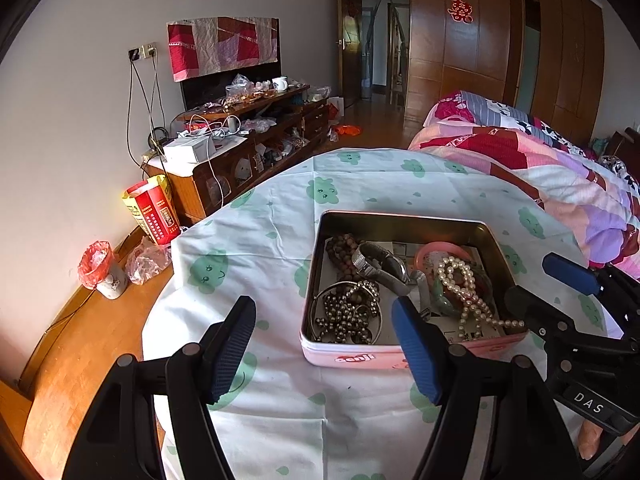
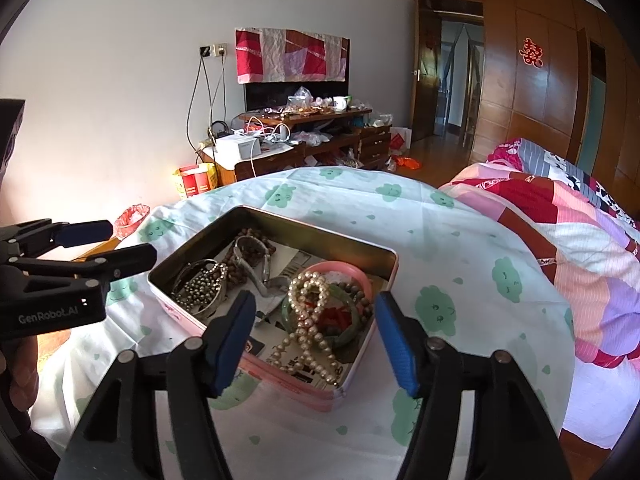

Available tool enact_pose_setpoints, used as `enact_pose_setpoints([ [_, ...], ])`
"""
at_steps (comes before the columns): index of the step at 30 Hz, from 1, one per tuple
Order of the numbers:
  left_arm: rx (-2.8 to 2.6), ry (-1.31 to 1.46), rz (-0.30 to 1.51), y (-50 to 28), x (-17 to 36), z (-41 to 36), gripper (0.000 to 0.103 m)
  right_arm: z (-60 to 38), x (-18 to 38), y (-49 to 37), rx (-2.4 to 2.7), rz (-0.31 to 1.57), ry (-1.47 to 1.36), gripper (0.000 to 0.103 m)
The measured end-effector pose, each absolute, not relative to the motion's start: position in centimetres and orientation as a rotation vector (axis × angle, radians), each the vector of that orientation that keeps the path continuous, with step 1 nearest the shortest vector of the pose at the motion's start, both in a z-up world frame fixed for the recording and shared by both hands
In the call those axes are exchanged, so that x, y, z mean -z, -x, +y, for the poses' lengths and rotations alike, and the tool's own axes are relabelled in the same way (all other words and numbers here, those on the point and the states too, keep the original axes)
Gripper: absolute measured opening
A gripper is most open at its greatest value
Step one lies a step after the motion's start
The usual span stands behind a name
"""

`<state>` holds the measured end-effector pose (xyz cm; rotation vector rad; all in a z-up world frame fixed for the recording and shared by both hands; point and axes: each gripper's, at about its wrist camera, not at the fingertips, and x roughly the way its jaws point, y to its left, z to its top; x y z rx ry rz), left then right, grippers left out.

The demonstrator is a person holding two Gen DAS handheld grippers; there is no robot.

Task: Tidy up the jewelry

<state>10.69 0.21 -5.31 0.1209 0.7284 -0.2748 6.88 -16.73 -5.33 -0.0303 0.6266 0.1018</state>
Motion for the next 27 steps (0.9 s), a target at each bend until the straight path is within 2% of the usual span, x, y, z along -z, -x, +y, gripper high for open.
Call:
enact_pose_setpoints([
  [27, 0.278, -0.096, 0.721, -9.8, 4.7, 0.7, 0.071, -16.7, 4.6, -5.8, -0.099, 0.608, 0.032, 0.068],
])
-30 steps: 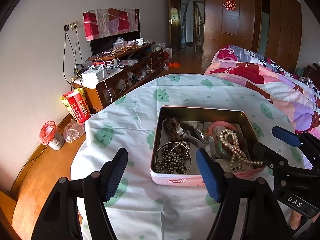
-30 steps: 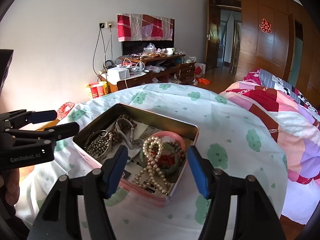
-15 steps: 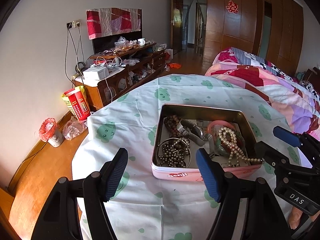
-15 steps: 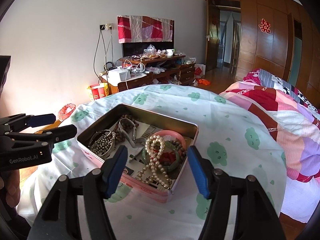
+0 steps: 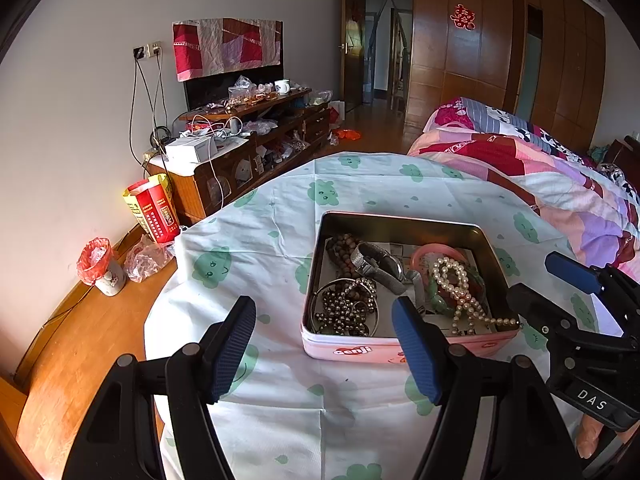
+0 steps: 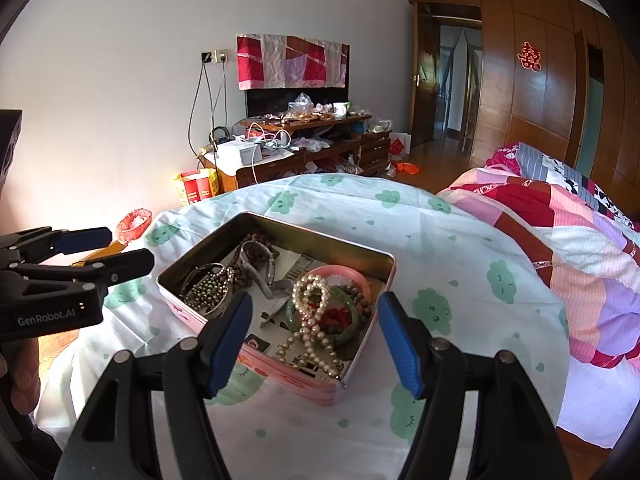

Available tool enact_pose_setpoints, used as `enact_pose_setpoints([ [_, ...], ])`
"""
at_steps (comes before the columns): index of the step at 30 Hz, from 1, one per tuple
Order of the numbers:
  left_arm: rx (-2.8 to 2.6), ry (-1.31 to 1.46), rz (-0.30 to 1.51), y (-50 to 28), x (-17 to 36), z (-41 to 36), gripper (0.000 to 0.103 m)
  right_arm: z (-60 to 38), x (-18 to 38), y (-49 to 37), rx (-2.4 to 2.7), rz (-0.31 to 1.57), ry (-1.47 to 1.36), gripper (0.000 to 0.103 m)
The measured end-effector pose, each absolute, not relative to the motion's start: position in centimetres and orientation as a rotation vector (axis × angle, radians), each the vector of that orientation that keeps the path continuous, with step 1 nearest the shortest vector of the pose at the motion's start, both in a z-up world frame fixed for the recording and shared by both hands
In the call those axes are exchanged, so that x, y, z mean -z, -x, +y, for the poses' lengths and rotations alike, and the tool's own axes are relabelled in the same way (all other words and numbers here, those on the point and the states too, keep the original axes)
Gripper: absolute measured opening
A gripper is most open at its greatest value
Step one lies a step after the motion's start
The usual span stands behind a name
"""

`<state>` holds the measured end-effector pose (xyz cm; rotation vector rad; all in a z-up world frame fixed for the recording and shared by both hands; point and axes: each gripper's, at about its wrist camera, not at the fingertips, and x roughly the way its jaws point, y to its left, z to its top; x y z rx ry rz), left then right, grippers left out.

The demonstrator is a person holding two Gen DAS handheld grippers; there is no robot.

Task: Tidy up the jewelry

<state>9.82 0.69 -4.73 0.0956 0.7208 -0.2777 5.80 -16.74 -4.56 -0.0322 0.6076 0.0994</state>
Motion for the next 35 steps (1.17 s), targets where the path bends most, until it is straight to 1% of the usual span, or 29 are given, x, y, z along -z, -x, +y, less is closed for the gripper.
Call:
enact_pose_setpoints([
  [11, 0.278, -0.096, 0.722, -9.79, 4.79, 0.6, 0.071, -16.82, 4.44, -5.76, -0.098, 0.605, 0.031, 0.068],
  [16, 0.292, -0.108, 0.713, -9.51, 4.74, 0.34, 0.071, -16.99, 4.13, -5.63, -0.094, 0.595, 0.025, 0.071],
  [35, 0.253, -0.123, 0.718, -9.68, 5.34, 0.55, 0.071, -17.61, 4.82, -5.66, -0.09, 0.601, 0.01, 0.071],
])
